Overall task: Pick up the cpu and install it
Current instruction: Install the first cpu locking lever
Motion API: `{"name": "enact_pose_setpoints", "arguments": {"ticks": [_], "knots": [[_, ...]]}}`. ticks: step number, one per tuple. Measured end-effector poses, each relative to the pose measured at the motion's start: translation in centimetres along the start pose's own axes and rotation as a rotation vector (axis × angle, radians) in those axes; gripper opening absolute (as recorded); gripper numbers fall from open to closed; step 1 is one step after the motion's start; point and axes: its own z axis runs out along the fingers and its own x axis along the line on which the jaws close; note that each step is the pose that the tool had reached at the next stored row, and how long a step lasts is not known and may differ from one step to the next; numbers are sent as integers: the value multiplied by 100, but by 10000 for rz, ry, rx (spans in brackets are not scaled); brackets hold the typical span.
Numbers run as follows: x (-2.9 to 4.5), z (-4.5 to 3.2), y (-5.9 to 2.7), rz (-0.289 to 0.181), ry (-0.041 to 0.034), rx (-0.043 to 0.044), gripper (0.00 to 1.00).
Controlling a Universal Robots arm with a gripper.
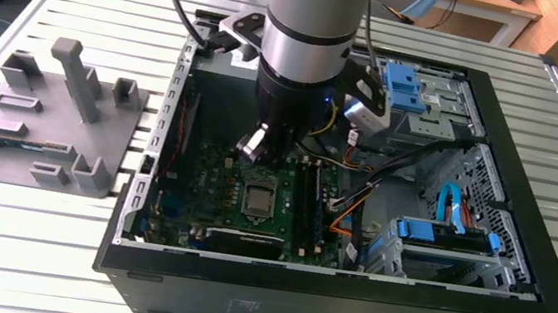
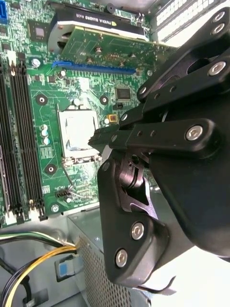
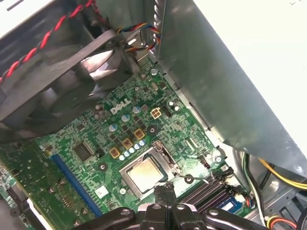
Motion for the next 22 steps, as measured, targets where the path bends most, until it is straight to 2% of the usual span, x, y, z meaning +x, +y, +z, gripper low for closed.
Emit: {"name": "enact_pose_setpoints", "arguments": {"ticks": [15,18,22], "knots": [[-154,17,115,50,0,1,11],[-178,19,110,61,0,1,11],[-230,21,46,81,1,1,11]]}}
